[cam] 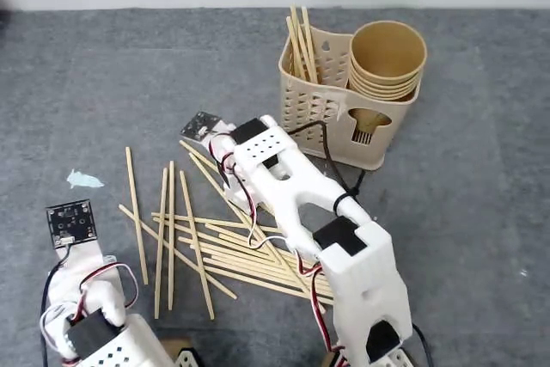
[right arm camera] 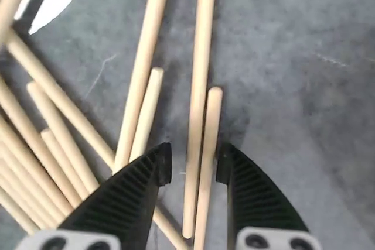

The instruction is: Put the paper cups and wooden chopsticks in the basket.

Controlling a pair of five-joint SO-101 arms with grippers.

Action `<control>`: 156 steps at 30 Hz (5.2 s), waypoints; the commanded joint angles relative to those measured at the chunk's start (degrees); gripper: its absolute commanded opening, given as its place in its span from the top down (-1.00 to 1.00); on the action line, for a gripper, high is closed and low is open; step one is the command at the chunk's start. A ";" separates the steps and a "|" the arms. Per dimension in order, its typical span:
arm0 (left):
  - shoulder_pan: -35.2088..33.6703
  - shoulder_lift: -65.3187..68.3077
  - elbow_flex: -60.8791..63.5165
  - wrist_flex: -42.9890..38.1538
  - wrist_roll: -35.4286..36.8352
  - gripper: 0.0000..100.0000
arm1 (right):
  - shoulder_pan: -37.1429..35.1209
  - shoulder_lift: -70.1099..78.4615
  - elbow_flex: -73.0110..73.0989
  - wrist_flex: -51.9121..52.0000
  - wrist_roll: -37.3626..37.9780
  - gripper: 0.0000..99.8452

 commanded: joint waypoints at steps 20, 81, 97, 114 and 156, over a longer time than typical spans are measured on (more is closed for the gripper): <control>0.09 -0.88 -0.31 -1.23 0.44 0.97 | 7.08 -4.00 -2.11 0.66 11.60 0.98; 0.09 -0.88 -0.31 -1.23 0.44 0.97 | 22.11 -37.41 -27.34 -27.12 -14.77 0.98; 0.09 -0.88 -0.31 -1.23 0.44 0.97 | 25.10 -34.95 -5.19 -46.64 -18.90 0.98; 0.09 -0.88 -0.31 -1.23 0.44 0.97 | 23.43 -43.38 21.71 -47.96 -18.81 0.98; 0.09 -0.88 -0.31 -1.23 0.44 0.97 | -6.73 -39.34 23.47 -3.12 -16.44 0.53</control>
